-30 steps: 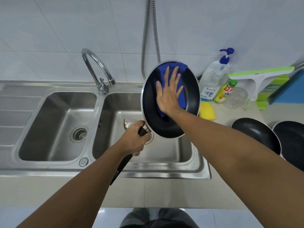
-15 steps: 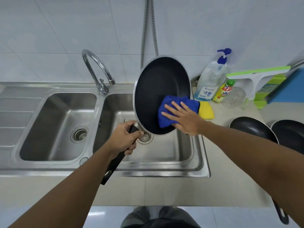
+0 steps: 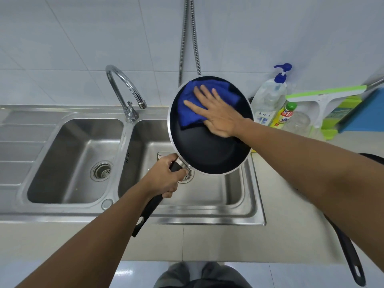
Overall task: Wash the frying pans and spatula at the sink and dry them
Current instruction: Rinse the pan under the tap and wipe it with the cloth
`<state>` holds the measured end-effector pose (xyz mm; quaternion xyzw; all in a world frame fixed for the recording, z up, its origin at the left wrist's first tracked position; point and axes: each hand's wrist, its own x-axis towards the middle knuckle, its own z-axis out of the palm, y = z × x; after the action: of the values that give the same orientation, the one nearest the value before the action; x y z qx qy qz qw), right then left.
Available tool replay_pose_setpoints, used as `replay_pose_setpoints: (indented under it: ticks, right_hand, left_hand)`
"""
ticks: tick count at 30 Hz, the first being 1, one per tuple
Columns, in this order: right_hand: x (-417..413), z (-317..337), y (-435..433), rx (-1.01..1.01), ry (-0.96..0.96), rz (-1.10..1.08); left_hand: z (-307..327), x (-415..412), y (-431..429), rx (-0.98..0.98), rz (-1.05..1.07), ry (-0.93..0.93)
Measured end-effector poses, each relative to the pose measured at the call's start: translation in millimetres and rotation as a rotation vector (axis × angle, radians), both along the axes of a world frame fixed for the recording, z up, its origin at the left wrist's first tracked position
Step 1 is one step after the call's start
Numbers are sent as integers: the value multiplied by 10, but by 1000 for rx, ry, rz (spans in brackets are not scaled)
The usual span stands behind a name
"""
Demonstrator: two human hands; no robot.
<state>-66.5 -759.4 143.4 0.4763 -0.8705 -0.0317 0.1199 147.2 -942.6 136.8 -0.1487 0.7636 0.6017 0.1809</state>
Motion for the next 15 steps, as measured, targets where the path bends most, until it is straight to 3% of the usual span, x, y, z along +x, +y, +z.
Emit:
replay_pose_setpoints:
  ticks: [3, 5, 10, 15]
  right_hand:
    - [154, 20, -155, 19, 34, 180]
    - [142, 35, -161, 23, 102, 168]
    - [-77, 55, 90, -111, 106, -263]
    - [87, -201, 281, -194, 41, -517]
  left_hand:
    - [-13, -34, 30, -9, 17, 16]
    - [-14, -41, 22, -1, 14, 11]
    - [33, 10, 7, 31, 1, 31]
    - [44, 60, 65, 88, 30, 44]
